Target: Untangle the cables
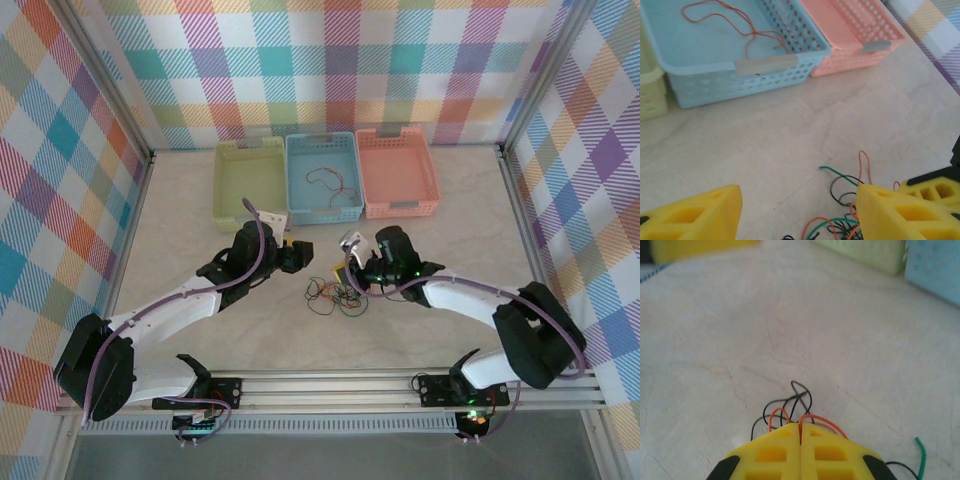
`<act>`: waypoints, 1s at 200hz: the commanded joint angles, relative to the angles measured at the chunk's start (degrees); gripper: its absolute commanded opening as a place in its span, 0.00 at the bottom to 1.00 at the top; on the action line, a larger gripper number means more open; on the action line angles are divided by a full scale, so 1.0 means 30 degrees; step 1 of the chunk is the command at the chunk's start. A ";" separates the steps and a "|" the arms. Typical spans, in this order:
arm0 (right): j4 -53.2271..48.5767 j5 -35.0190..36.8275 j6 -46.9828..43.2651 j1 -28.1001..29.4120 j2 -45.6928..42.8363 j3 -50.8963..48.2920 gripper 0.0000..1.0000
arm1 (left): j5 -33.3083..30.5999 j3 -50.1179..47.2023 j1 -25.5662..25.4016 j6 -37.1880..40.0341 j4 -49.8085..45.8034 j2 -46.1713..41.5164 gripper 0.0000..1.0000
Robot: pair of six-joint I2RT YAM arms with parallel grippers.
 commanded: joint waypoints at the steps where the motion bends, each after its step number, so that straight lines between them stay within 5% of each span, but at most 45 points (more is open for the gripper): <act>1: 0.3621 0.0034 0.0693 -0.0295 -0.0908 -0.1062 0.00 | 0.1697 0.1249 -0.0456 0.1277 -0.0722 0.0437 0.62; 47: 0.6389 0.0429 0.3316 -0.1496 -0.1806 -0.2451 0.00 | 0.3127 0.2052 -0.1094 0.2431 -0.1383 0.1154 0.62; 97: 0.6885 0.0687 0.6140 -0.2725 -0.1526 -0.2598 0.00 | 0.2085 0.4312 -0.2468 0.4146 -0.4914 0.2246 0.62; 200: 0.7665 0.0054 0.6331 -0.3132 -0.1722 -0.2837 0.00 | 0.2681 0.8144 -0.2725 0.3893 -0.8379 0.6930 0.61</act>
